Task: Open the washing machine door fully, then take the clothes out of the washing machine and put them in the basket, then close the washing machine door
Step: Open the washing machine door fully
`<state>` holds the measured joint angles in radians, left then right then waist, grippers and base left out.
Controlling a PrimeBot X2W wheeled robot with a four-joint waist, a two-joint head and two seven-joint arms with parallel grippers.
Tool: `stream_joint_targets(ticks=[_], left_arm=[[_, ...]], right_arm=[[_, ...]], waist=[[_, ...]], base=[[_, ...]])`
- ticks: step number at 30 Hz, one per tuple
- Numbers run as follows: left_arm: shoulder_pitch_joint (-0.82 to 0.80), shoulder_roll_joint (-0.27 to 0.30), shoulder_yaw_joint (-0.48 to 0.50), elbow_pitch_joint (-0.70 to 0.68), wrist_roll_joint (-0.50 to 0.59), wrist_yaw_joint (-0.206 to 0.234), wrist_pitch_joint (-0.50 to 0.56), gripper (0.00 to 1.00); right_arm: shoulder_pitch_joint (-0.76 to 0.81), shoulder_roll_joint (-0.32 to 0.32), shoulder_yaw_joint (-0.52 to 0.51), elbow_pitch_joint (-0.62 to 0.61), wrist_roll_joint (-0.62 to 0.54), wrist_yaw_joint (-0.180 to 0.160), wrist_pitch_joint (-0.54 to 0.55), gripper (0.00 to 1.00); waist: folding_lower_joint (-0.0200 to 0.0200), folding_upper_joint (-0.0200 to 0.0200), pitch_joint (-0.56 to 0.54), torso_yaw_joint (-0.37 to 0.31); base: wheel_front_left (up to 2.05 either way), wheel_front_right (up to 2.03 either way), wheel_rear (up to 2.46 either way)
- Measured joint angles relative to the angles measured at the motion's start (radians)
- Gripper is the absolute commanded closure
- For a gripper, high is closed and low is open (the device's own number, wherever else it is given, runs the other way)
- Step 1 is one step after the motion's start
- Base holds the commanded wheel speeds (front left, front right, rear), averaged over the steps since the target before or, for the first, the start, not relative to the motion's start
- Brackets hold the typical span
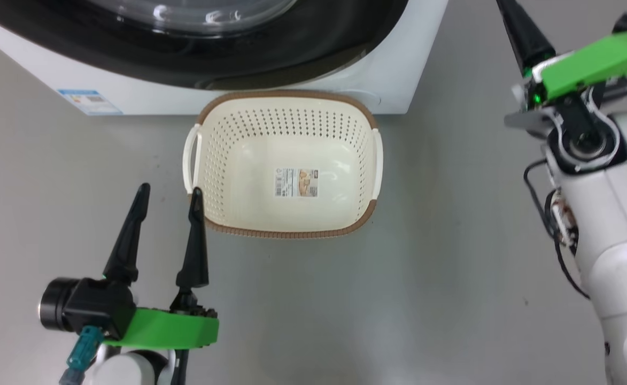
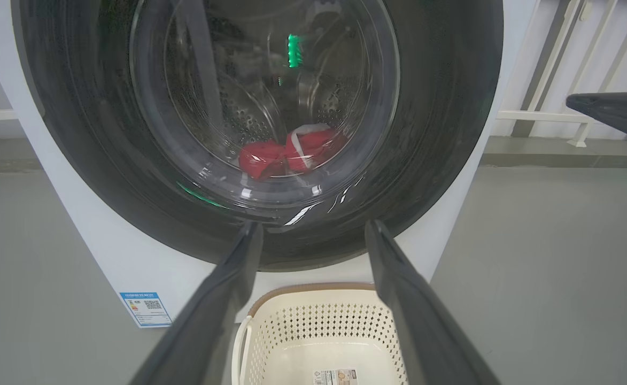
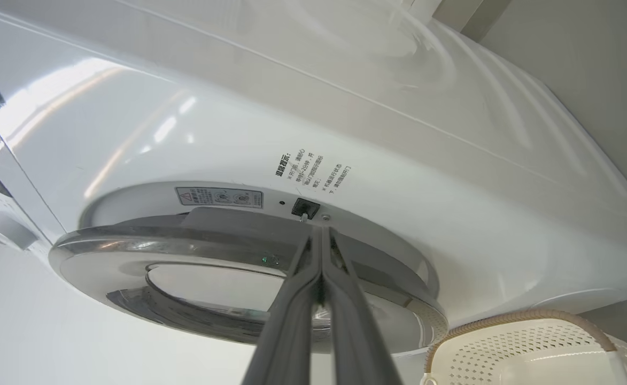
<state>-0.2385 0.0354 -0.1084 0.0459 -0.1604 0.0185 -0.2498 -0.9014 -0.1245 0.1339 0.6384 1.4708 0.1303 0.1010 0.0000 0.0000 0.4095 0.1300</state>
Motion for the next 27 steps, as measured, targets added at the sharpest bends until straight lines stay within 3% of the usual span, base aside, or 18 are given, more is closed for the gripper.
stream_joint_targets(ticks=[13,27], left_arm=[[-0.055,-0.001,-0.029,-0.005,-0.010,0.003,-0.001,0.00],[-0.081,-0.002,-0.057,-0.001,-0.027,0.003,-0.004,0.00]], right_arm=[[-0.215,-0.020,-0.002,0.070,0.127,0.000,0.259,1.00],[-0.362,-0.034,0.000,0.128,0.165,0.000,0.404,1.00]], waist=[[0.0000,0.0000,0.092,0.041],[0.0000,0.0000,0.164,0.077]], base=[[0.00,0.00,0.00],[0.00,0.00,0.00]])
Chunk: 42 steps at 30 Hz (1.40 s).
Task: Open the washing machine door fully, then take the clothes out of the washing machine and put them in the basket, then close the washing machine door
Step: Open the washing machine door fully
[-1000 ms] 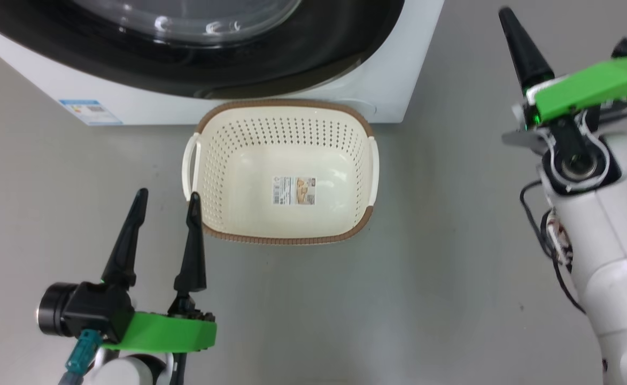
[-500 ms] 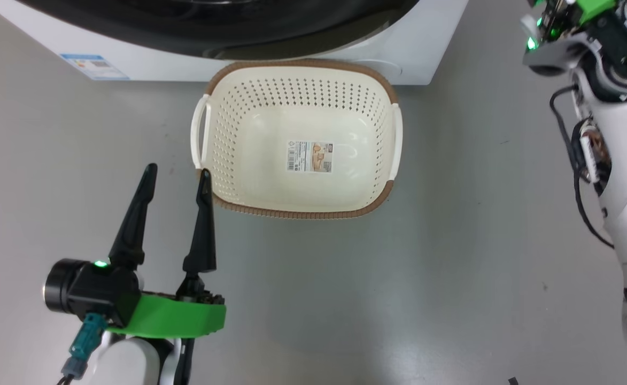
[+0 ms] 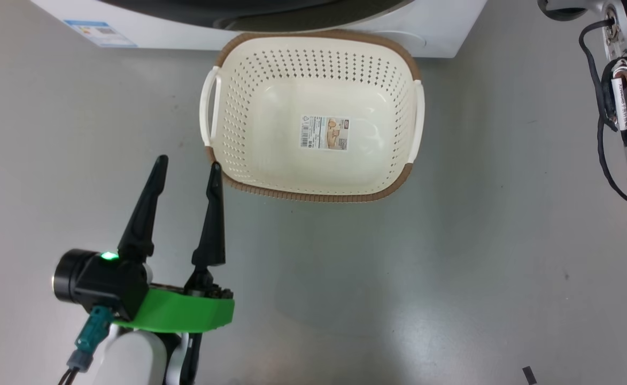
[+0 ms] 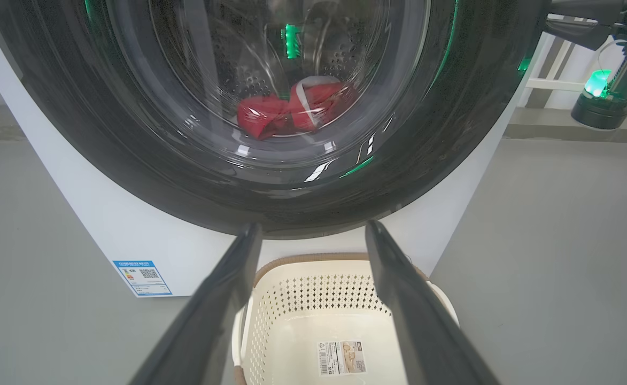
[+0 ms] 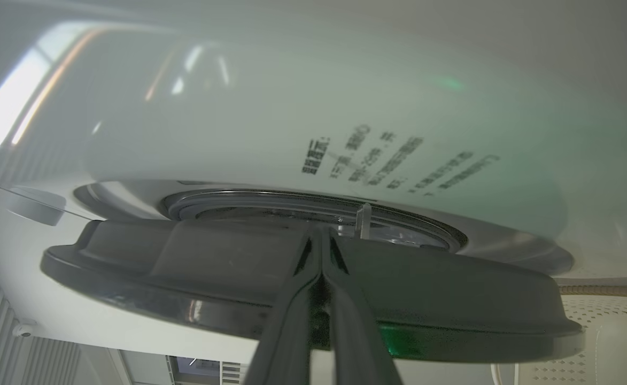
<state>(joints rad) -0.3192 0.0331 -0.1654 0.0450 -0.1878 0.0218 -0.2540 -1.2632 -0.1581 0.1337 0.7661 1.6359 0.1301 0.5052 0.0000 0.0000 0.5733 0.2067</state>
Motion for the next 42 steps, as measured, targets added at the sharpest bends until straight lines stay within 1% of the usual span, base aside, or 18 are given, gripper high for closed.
stream_joint_targets(ticks=[10,17,32,42], left_arm=[[-0.014,-0.001,-0.005,0.007,-0.007,0.000,0.000,0.00],[-0.016,-0.001,-0.002,0.014,-0.008,0.005,0.000,0.00],[-0.013,-0.001,0.005,0.030,-0.007,0.005,0.000,0.00],[-0.007,-0.001,0.007,0.039,-0.007,0.006,0.000,0.00]], right_arm=[[-0.057,-0.020,0.033,0.023,-0.019,0.000,0.064,1.00],[-0.055,-0.021,0.058,0.004,-0.026,-0.003,0.134,1.00],[0.043,0.002,0.089,-0.053,-0.018,-0.005,0.244,1.00],[0.107,0.030,0.112,-0.050,-0.018,-0.005,0.278,1.00]], waist=[[0.0000,0.0000,0.024,0.019],[0.0000,0.0000,0.020,0.008],[0.0000,0.0000,-0.038,-0.027],[0.0000,0.0000,-0.080,-0.042]], base=[[0.00,0.00,0.00],[0.00,0.00,0.00],[0.00,0.00,0.00],[0.00,0.00,0.00]])
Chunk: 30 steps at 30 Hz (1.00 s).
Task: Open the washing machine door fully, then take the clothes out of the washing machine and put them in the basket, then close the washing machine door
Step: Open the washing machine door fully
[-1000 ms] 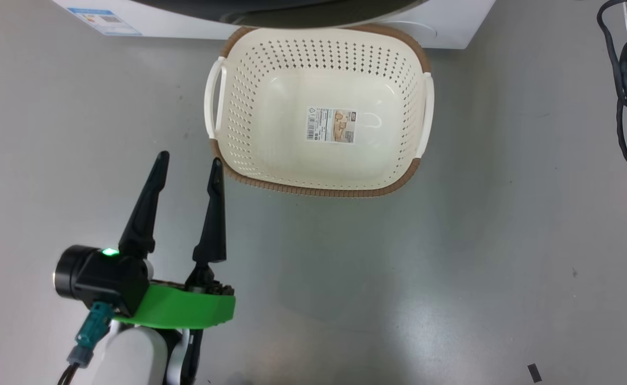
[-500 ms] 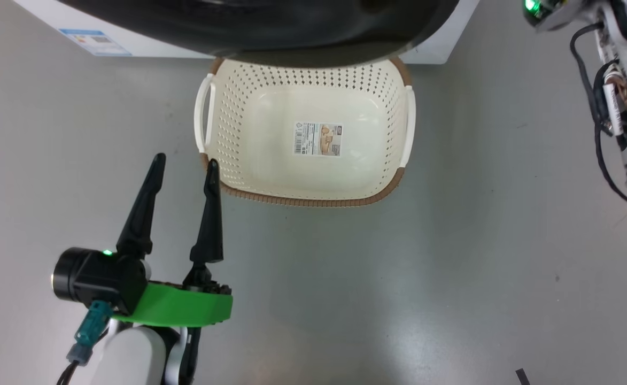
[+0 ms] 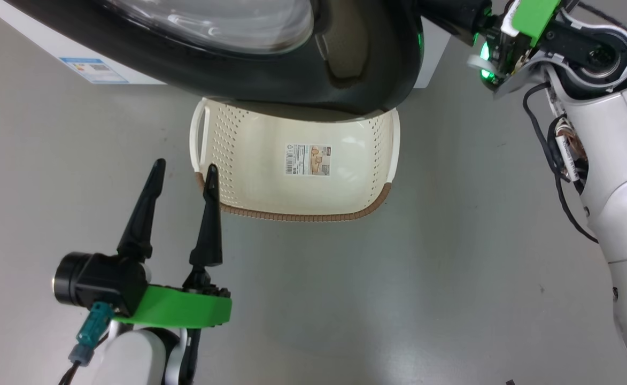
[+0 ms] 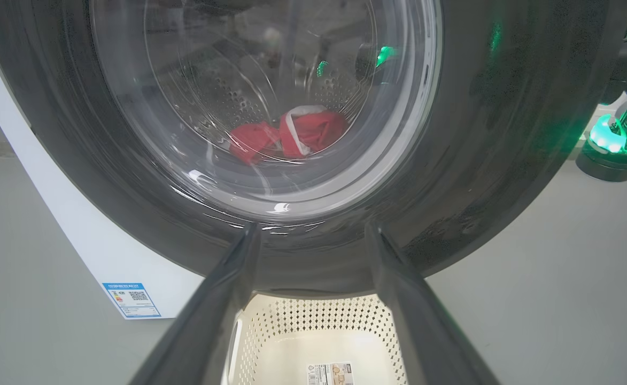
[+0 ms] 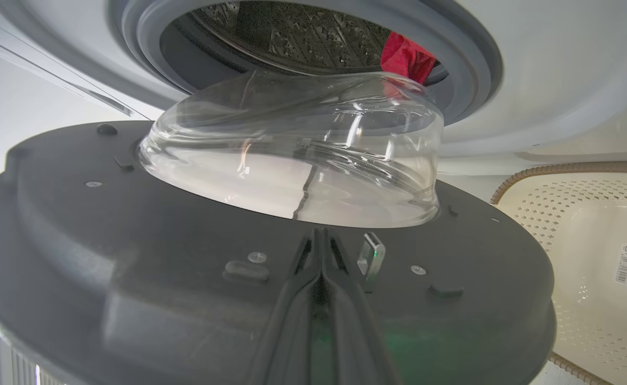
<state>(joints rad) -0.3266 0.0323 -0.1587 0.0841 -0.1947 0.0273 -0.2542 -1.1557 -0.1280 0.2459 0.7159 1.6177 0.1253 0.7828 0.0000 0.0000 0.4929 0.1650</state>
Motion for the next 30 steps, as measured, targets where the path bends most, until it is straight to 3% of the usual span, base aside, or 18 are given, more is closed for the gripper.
stream_joint_targets(ticks=[5,10,11,13,14,15,17,22,30], left_arm=[[0.003,0.000,0.001,0.000,0.000,0.000,0.000,0.00],[0.004,0.000,0.002,-0.001,-0.001,0.000,0.000,0.00],[0.004,0.000,0.003,-0.001,-0.001,0.000,0.000,0.00],[0.004,0.000,0.005,-0.002,-0.001,0.001,0.000,0.00],[0.004,0.000,0.006,-0.002,-0.001,0.003,0.000,0.00],[0.004,0.000,0.007,-0.002,-0.001,0.003,0.000,0.00],[0.004,0.000,0.012,-0.002,-0.001,0.003,0.000,0.00],[0.004,0.000,0.023,-0.003,-0.001,0.003,0.000,0.00],[0.004,0.000,0.041,-0.006,0.002,0.003,0.000,0.00]], right_arm=[[0.014,0.007,-0.002,0.011,0.000,0.000,-0.002,1.00],[0.027,0.015,-0.023,0.030,-0.009,0.000,-0.078,1.00],[0.028,0.017,-0.030,0.034,-0.012,0.000,-0.101,0.76],[0.029,0.016,-0.042,0.032,-0.023,0.000,-0.148,0.54],[0.030,0.016,-0.047,0.030,-0.032,0.000,-0.172,0.31],[0.034,0.015,-0.051,0.023,-0.043,0.000,-0.195,0.17],[0.058,0.011,-0.057,-0.006,-0.065,0.000,-0.240,0.02],[0.145,-0.024,-0.049,-0.127,-0.154,0.000,-0.399,0.00],[0.302,-0.133,0.149,-0.254,-0.453,0.000,-0.794,0.00]], waist=[[0.0000,0.0000,-0.014,0.001],[0.0000,0.0000,-0.016,0.003],[0.0000,0.0000,-0.016,0.002],[0.0000,0.0000,-0.016,-0.002],[0.0000,0.0000,-0.016,-0.004],[0.0000,0.0000,-0.016,-0.007],[0.0000,0.0000,-0.016,-0.012],[0.0001,0.0000,-0.014,-0.022],[0.0000,0.0000,-0.025,-0.050]], base=[[0.00,0.00,0.00],[0.00,0.00,0.00],[0.00,0.00,0.00],[0.00,0.00,0.00],[0.00,0.00,0.00],[0.00,0.00,0.00],[0.00,0.00,0.00],[0.00,0.00,0.00],[0.00,0.00,0.00]])
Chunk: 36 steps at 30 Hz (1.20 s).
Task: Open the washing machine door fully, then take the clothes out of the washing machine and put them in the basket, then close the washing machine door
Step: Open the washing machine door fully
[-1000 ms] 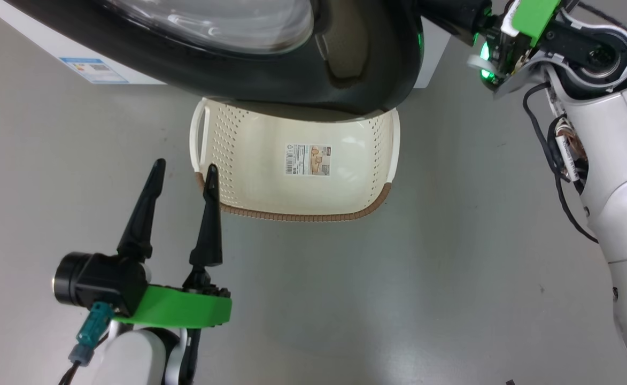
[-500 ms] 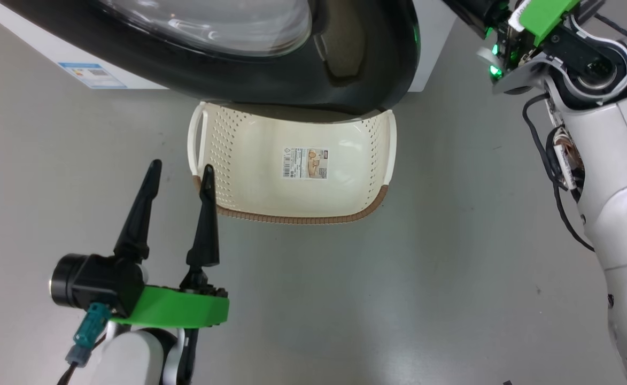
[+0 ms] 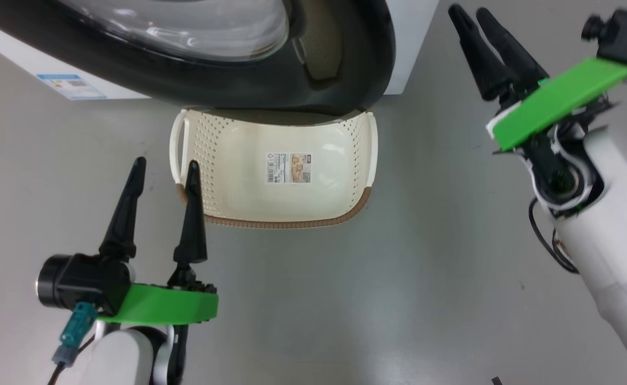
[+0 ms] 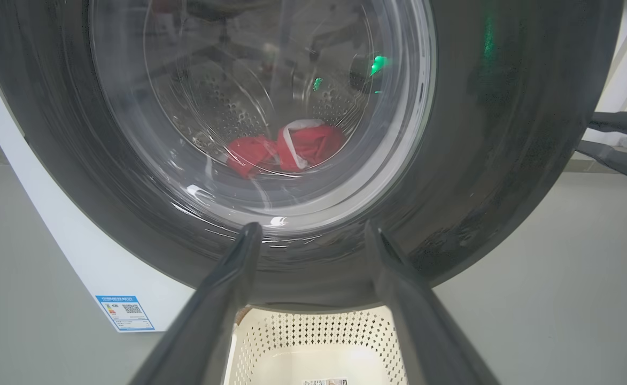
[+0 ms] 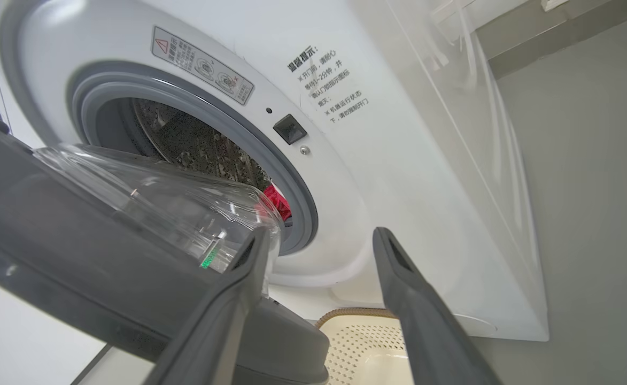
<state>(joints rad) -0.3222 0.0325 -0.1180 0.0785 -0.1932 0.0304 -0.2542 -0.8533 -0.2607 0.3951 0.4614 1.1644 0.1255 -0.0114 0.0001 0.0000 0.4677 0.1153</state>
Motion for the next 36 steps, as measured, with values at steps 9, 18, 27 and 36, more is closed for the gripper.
stream_joint_targets(ticks=[9,18,27,36], left_arm=[[0.019,0.000,0.025,-0.005,0.011,-0.001,0.000,0.00],[0.019,0.000,0.030,-0.015,0.018,-0.004,0.000,0.00],[0.019,0.000,0.031,-0.023,0.018,-0.004,0.000,0.00],[0.019,0.000,0.027,-0.022,0.018,-0.004,0.000,0.00]], right_arm=[[0.070,-0.033,-0.031,0.058,-0.356,0.000,-0.241,0.00],[0.291,0.094,-0.294,-0.114,-0.677,0.000,-0.244,0.00],[0.449,0.170,-0.387,-0.326,-0.858,0.000,-0.244,0.00],[0.525,0.171,-0.362,-0.360,-0.877,0.000,-0.244,0.00]], waist=[[0.0000,0.0000,-0.021,-0.035],[-0.0001,0.0000,-0.031,-0.042],[0.0000,0.0000,-0.025,-0.046],[0.0000,0.0000,-0.030,-0.040]], base=[[0.00,0.00,0.00],[0.00,0.00,0.00],[0.00,0.00,0.00],[0.00,0.00,0.00]])
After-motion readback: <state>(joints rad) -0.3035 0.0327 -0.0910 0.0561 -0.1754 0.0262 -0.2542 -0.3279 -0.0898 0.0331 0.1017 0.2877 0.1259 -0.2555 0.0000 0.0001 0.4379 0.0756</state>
